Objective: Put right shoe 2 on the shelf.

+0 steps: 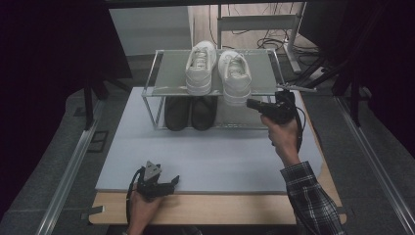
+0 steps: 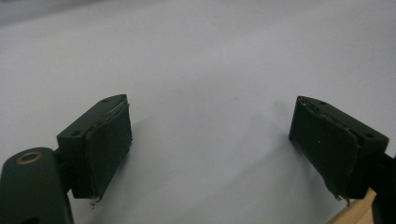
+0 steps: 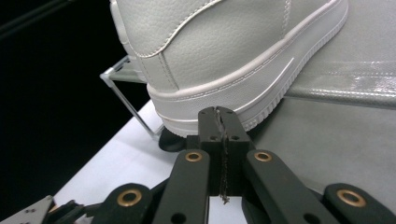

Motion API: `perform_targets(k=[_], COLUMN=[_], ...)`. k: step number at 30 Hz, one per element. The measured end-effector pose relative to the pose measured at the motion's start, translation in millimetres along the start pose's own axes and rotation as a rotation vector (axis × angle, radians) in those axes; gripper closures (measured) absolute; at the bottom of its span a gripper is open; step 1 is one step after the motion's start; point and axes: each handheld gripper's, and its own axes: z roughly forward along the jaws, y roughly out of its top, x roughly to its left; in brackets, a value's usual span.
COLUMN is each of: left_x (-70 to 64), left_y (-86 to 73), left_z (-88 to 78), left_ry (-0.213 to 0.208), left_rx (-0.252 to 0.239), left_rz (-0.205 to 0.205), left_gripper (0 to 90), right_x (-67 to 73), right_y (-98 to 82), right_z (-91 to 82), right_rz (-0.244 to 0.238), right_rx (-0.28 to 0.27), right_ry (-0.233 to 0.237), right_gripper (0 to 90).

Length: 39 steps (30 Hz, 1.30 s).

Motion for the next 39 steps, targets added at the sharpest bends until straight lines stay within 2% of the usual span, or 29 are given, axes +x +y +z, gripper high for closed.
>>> perform_targets(k=[10, 28, 39], left_x=[-0.2, -0.2, -0.3], left_y=[0.0, 0.0, -0.1], left_z=[-0.1, 0.1, 0.1], left_ry=[0.000, -0.001, -0.001], left_rx=[0.000, -0.002, -0.002], left_rz=[-0.003, -0.005, -0.004], left_gripper=[12.8, 12.8, 12.8], right_x=[2.2, 9.1, 9.7], right_y=[4.1, 12.5, 11.6], right_z=[22.2, 51.4, 51.7], right_rz=[0.024, 0.026, 0.022], right_rx=[-0.004, 0.000, 0.001], right_ry=[-0.002, -0.037, -0.030], right_gripper=[90.0, 90.0, 89.8])
